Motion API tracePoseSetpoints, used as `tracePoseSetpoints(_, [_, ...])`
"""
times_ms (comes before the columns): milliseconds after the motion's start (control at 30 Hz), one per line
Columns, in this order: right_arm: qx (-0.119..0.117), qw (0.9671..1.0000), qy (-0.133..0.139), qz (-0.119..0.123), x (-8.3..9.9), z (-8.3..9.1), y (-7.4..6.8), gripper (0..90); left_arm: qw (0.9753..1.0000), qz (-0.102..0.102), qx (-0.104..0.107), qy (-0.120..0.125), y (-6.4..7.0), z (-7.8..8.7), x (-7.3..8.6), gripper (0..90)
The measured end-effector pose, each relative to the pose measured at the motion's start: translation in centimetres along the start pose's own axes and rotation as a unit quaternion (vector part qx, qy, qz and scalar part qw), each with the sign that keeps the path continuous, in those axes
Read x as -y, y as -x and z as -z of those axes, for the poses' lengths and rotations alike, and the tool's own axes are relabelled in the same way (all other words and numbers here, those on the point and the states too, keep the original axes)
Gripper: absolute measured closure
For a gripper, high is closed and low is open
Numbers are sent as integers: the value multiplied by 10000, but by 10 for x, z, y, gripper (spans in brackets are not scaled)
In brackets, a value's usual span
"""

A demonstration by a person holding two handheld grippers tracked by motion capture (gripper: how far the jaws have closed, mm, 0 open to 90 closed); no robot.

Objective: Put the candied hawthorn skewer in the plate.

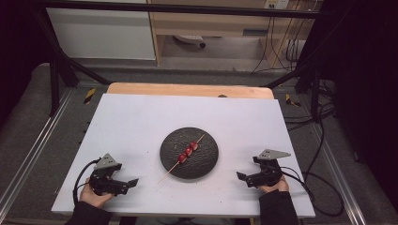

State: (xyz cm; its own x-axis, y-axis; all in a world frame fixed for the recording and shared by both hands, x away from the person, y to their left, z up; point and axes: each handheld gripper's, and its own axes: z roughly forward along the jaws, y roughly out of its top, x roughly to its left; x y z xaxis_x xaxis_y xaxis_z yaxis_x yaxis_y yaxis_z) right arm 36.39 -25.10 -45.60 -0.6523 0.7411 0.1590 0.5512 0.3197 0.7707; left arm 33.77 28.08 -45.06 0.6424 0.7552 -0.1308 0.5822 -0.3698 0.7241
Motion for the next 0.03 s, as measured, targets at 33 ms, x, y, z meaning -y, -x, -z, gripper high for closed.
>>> tracePoseSetpoints(33, [4, 10000, -12, 9, 0, 0, 0, 3, 10000, -2, -9, -20, 0, 0, 0, 45])
